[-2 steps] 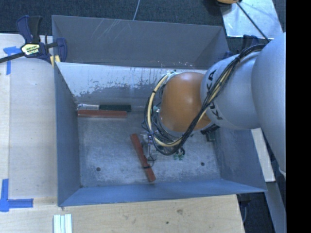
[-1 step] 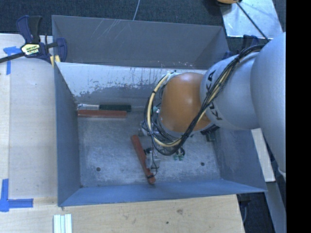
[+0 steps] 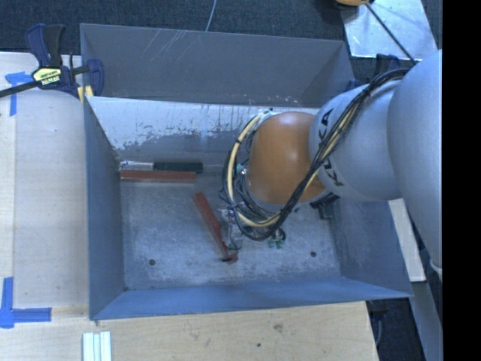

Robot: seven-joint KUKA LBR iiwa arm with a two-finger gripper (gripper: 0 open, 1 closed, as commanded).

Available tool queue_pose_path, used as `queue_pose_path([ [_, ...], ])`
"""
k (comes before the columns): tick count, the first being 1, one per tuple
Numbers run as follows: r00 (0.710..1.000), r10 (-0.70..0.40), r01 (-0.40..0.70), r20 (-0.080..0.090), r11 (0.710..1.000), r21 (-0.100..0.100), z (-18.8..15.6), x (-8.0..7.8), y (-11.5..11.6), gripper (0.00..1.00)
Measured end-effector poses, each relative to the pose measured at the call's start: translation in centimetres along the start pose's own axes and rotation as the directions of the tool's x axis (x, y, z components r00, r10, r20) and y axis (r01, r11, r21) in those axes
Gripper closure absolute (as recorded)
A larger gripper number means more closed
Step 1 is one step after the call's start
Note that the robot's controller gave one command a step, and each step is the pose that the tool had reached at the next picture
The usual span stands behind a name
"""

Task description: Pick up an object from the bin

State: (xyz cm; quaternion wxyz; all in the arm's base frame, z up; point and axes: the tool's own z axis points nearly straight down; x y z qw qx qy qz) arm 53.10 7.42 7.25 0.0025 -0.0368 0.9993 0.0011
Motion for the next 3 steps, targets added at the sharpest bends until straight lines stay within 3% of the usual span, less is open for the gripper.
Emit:
queue_pose_path([
  [1,1.000,0.001,-0.001,-0.003,1.000,0.001,0.18,0.05,-0.10,0.00],
  [2,1.000,0.001,-0.001,0.000,1.000,0.000,0.03,-0.05,-0.02,1.00],
  [3,1.000,0.002,-0.002,-0.002,1.000,0.001,0.16,0.04,-0.11,0.00],
])
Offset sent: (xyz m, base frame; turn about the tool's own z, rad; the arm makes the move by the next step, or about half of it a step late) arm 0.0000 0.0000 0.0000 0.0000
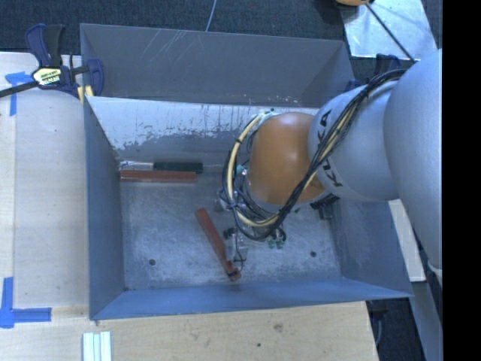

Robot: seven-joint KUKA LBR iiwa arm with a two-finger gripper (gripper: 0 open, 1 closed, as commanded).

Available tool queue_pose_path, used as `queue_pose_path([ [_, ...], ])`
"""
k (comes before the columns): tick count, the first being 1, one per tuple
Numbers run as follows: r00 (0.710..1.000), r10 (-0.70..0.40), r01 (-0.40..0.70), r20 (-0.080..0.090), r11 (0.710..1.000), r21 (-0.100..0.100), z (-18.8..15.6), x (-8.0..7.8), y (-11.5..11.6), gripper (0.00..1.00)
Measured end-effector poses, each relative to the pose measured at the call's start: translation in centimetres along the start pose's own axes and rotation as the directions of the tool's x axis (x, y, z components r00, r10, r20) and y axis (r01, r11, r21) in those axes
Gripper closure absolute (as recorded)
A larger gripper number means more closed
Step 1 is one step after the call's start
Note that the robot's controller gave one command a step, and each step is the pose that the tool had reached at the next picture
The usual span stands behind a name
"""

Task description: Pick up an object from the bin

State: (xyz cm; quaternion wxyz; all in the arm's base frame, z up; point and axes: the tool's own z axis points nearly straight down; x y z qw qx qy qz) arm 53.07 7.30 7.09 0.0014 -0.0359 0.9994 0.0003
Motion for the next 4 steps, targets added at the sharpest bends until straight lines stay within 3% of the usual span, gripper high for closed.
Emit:
queue_pose_path([
  [1,1.000,0.000,0.000,0.002,1.000,-0.001,-0.11,-0.07,0.05,1.00],
  [2,1.000,0.000,0.000,0.000,1.000,0.000,0.02,0.01,-0.02,0.00],
  [3,1.000,0.000,0.000,0.002,1.000,-0.001,-0.10,-0.06,0.04,1.00],
  [4,1.000,0.000,0.000,0.000,1.000,0.000,0.00,0.00,-0.02,0.00],
])
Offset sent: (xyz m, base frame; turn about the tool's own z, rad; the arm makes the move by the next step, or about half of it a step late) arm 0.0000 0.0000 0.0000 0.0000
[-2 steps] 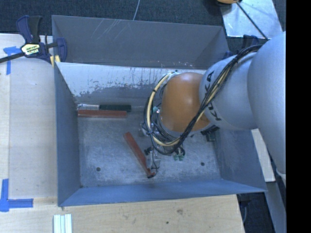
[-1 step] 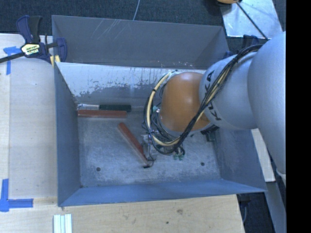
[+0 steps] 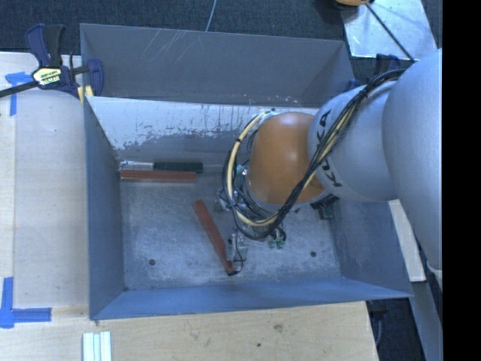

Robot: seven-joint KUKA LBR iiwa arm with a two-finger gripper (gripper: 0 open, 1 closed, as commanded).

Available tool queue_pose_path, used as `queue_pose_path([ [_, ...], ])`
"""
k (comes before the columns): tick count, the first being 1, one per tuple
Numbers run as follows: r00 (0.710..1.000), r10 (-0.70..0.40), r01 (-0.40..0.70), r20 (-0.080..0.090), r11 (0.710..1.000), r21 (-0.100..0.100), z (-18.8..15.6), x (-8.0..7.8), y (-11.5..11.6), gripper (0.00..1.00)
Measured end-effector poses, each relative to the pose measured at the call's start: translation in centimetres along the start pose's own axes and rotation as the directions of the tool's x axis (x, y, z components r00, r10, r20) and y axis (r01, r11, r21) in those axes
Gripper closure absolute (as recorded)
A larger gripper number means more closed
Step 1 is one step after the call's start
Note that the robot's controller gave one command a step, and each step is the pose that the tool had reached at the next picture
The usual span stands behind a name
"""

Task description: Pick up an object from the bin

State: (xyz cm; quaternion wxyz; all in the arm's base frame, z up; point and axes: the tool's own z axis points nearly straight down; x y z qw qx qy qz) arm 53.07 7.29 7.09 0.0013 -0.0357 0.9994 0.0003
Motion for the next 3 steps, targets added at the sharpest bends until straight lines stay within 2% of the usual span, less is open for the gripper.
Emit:
queue_pose_path([
  [1,1.000,0.000,0.000,-0.001,1.000,0.000,0.0,0.0,0.0,0.00],
  [2,0.996,0.090,-0.090,0.004,0.996,-0.002,-0.2,0.8,7.4,1.00],
  [3,0.996,0.090,-0.090,0.004,0.996,-0.002,-0.2,0.8,7.4,1.00],
])
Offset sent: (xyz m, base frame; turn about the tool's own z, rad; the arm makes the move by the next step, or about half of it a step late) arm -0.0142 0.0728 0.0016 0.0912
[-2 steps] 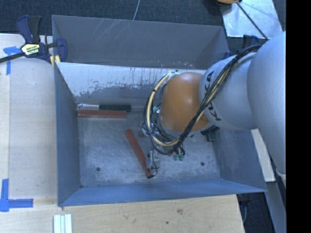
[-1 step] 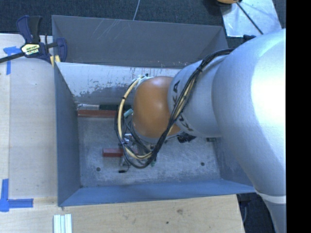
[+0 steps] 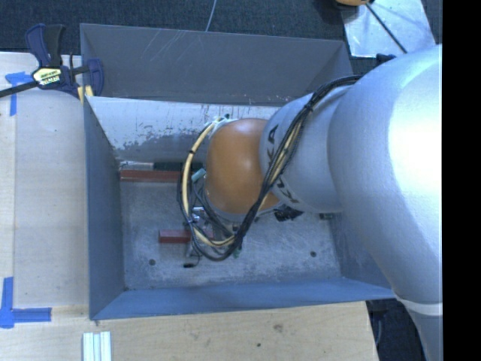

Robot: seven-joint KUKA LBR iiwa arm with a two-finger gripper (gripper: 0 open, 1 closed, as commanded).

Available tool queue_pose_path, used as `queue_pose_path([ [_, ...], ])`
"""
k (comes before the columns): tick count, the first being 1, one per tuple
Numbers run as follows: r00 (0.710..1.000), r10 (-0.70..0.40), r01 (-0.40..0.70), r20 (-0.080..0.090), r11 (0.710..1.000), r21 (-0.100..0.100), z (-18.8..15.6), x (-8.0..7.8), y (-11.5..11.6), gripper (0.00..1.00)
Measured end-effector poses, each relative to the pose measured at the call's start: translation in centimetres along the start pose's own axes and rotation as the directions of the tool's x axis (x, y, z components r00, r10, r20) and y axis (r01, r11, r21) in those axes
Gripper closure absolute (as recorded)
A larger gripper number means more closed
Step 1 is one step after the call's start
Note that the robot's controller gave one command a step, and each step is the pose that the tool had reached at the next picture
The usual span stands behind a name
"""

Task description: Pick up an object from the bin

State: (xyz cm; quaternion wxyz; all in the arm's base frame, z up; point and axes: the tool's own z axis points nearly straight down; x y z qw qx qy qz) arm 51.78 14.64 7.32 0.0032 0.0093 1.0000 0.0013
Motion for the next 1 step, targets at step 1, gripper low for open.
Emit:
queue_pose_path([
  [1,1.000,-0.012,0.012,-0.002,1.000,0.001,-14.98,-2.14,3.67,1.00],
])
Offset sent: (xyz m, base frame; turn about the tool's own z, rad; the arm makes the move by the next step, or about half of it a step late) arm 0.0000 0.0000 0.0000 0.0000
